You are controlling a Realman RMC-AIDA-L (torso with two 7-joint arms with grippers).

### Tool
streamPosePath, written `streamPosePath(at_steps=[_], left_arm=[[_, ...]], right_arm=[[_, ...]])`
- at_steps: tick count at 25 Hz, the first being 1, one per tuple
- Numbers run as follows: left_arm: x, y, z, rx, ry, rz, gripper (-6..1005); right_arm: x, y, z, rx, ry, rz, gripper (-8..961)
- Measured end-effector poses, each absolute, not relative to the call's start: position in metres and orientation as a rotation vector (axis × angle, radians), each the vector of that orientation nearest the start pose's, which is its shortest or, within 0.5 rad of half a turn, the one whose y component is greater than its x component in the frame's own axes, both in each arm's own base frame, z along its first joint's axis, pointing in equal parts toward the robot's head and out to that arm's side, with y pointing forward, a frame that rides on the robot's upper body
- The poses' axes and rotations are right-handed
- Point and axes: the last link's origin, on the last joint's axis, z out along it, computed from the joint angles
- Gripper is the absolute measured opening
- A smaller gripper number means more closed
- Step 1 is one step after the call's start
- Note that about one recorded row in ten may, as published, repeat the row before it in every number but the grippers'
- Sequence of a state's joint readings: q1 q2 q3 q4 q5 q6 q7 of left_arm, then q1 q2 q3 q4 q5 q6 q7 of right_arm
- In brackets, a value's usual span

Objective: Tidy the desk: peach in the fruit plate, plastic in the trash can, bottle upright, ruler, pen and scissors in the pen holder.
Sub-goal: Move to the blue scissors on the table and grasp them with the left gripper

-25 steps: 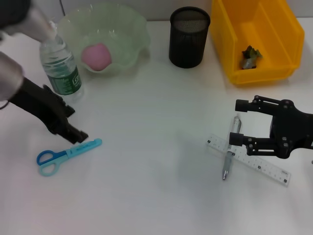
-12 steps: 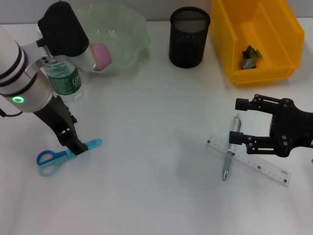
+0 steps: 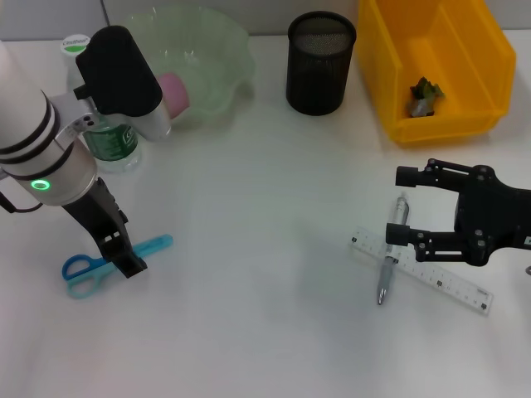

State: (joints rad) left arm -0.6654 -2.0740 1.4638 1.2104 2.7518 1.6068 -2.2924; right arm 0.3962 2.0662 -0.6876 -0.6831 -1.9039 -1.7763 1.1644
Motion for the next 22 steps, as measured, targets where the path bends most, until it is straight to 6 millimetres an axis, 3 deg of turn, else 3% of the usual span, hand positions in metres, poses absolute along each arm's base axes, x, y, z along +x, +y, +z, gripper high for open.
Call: streamPosePath(at_steps=[9, 10, 22], left_arm=[[-0.2112, 0.349, -0.0153, -2.692, -0.565, 0.97, 794], [-0.2141, 0.3487, -0.0178, -2.682, -0.555, 0.996, 704], [-0.2141, 0.3478, -0.0202, -2.682, -0.533, 1.018, 630]], right_arm=[[0.2735, 0.2856, 0.0167, -2.748, 0.357, 0.865, 834], [0.2737, 0.2858, 0.0165, -2.747, 0.358, 0.864, 834], [0.2741, 0.2837, 0.0154, -2.748, 0.365, 0.872, 834]])
